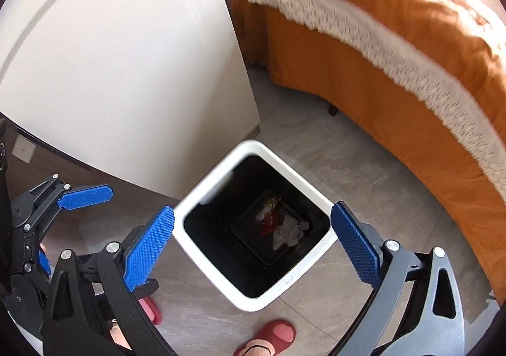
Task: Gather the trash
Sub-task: 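Carry both items to the white bin and open both tools to drop them, then move both open tools back toward the desk trash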
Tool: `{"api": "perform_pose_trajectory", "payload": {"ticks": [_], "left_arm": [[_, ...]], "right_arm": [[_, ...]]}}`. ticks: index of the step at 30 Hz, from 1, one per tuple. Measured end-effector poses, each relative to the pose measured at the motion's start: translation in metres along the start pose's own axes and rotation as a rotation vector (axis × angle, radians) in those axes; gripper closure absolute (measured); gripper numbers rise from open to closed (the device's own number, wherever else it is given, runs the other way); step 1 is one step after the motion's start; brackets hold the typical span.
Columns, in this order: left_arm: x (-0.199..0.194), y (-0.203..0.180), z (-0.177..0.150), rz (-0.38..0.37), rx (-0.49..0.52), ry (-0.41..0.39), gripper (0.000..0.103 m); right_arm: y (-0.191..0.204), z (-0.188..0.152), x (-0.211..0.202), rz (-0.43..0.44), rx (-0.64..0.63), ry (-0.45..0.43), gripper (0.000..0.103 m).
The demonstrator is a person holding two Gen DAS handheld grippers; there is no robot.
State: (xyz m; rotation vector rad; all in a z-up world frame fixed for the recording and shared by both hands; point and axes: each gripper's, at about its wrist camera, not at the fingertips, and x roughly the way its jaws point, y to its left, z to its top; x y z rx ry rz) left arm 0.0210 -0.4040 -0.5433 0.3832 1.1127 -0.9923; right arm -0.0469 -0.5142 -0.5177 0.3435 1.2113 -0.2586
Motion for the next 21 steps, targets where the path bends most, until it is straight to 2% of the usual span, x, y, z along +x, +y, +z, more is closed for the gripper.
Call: {"api": "perform_pose_trajectory", "payload": {"ticks": [5, 14, 21], "left_arm": [[-0.064, -0.002, 0.020, 0.007, -0.005, -0.043, 0.005], [-0.196, -0.011, 0.046, 0.001, -0.040, -0.182, 0.005], [-0.267, -0.011, 0.051, 0.000, -0.064, -0.264, 0.005]], "right_arm": [[0.029, 0.018, -0.064, -0.018, 0.002, -0.046, 0.004], [0.086, 0.054, -0.189, -0.042, -0.027, -0.205, 0.004], [0.129, 0.071, -0.253, -0.031, -0.098, -0.289, 0.004]]}}
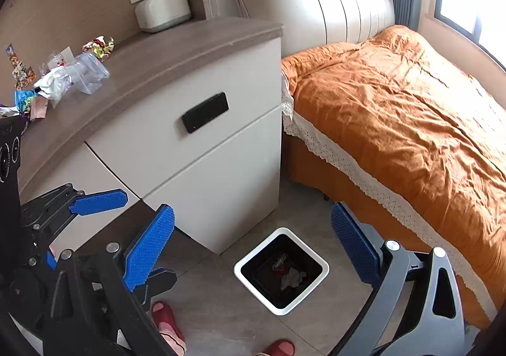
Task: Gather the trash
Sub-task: 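Move both open tools back toward the desk trash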
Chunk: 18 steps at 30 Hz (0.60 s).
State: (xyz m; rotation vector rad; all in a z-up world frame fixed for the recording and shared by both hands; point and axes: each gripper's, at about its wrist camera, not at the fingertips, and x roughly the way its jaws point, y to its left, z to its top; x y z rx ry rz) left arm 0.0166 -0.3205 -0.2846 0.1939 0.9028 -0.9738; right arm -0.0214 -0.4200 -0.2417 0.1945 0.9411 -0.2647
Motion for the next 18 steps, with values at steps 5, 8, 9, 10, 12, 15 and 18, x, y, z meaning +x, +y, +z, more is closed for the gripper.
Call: {"api": "perform_pose_trajectory", "payload": {"ticks": [5, 8, 9, 10, 12, 15, 18], "left_arm": [[-0.042, 0.003, 0.010, 0.031, -0.002, -0.051, 0.005], [-0.064, 0.010, 0.014, 0.054, -0.016, -0.080, 0.005], [-0.073, 0.013, 0.016, 0.065, -0.021, -0.091, 0.005], [-0.080, 0.016, 0.017, 0.076, -0.023, -0.099, 0.005], [-0.095, 0.023, 0.020, 0.106, -0.032, -0.121, 0.005], [-0.122, 0.039, 0.023, 0.159, -0.050, -0.157, 0.005], [-0.151, 0.060, 0.024, 0.210, -0.075, -0.188, 0.005]], "right_arm": [[0.025, 0.019, -0.028, 0.033, -0.025, -0.042, 0.004], [0.043, 0.031, -0.040, 0.046, -0.042, -0.066, 0.004], [0.049, 0.036, -0.044, 0.054, -0.049, -0.077, 0.004], [0.055, 0.039, -0.048, 0.058, -0.056, -0.085, 0.004], [0.070, 0.050, -0.055, 0.080, -0.078, -0.109, 0.004], [0.092, 0.064, -0.062, 0.113, -0.111, -0.137, 0.004], [0.122, 0.080, -0.064, 0.160, -0.160, -0.161, 0.004]]}}
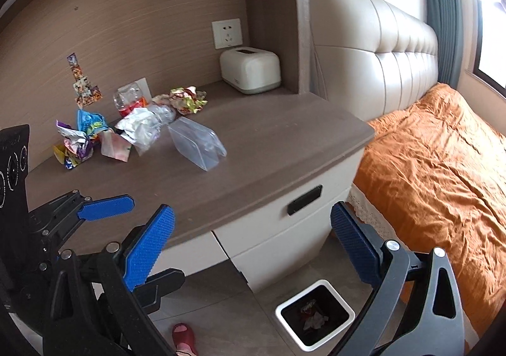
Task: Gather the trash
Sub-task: 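Move both open tools back toward the desk trash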
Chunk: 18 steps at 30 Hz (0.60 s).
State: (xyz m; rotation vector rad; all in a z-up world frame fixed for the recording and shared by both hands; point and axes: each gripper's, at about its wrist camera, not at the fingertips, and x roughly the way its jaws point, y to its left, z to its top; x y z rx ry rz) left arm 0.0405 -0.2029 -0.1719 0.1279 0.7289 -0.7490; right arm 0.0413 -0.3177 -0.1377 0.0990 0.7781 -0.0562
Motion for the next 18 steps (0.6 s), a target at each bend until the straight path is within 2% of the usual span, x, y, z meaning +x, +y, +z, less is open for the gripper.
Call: {"api": "perform_pose_trajectory", "payload": {"ticks": [12, 18], "left_arm": [[-0.089, 0.125, 0.005, 0.247, -0.061, -0.103, 0.005], [-0.129, 0.191, 0.001, 0.346, -0.080, -0.145, 0.005]], "right_arm": [[0.129, 0.060, 0.040, 0.206, -0.170, -0.063, 0.004], [0.194, 0.076, 0.062, 0.263, -0.229, -0.079, 0.004]]}}
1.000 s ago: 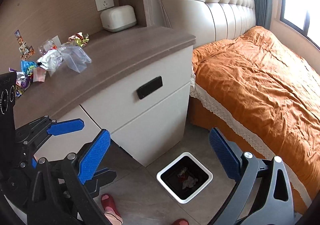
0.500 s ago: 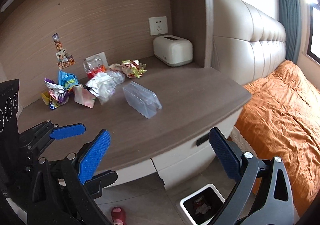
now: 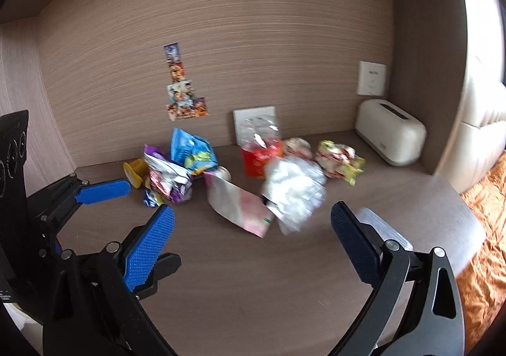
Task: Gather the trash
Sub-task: 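Move both open tools back toward the desk trash, then grasp the purple chip bag with the left tool while the right tool grasps the pink carton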
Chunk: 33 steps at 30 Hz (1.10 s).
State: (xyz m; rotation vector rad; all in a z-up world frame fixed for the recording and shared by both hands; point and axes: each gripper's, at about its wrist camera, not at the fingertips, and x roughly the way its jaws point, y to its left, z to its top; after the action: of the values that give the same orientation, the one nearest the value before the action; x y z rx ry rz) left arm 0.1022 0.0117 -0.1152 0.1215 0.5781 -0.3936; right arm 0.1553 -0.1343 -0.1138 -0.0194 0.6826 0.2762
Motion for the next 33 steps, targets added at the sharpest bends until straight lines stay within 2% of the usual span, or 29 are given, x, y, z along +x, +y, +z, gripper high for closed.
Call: {"api": "perform_pose_trajectory", "payload": {"ticks": [4, 7, 12, 16, 22, 27, 28, 31, 33], "left_arm": [[0.001, 0.043, 0.000, 0.039, -0.001, -0.002, 0.005], [0.010, 0.066, 0.001, 0.059, 0.015, 0.003, 0.005], [0.038, 0.097, -0.004, 0.069, 0.056, 0.037, 0.005], [0.062, 0.106, -0.009, 0.048, 0.078, 0.072, 0.005], [0.095, 0.113, -0.012, 0.003, 0.115, 0.128, 0.005], [0.117, 0.123, -0.016, -0.047, 0.090, 0.185, 0.005], [0.121, 0.124, -0.018, -0.048, 0.089, 0.197, 0.005], [0.131, 0.122, -0.023, -0.057, 0.101, 0.224, 0.006], [0.134, 0.119, -0.025, -0.056, 0.124, 0.232, 0.015]], "right_arm": [[0.034, 0.017, 0.030, 0.034, -0.026, -0.005, 0.004], [0.053, 0.026, 0.054, 0.027, -0.060, -0.001, 0.004], [0.066, 0.033, 0.102, 0.040, -0.089, 0.061, 0.004], [0.066, 0.030, 0.131, 0.052, -0.086, 0.118, 0.004], [0.054, 0.024, 0.160, 0.024, -0.090, 0.197, 0.004], [0.051, 0.018, 0.175, 0.031, -0.124, 0.260, 0.005], [0.050, 0.017, 0.179, 0.033, -0.126, 0.271, 0.006], [0.051, 0.014, 0.194, 0.028, -0.146, 0.313, 0.019], [0.056, 0.010, 0.201, 0.015, -0.179, 0.341, 0.043]]}}
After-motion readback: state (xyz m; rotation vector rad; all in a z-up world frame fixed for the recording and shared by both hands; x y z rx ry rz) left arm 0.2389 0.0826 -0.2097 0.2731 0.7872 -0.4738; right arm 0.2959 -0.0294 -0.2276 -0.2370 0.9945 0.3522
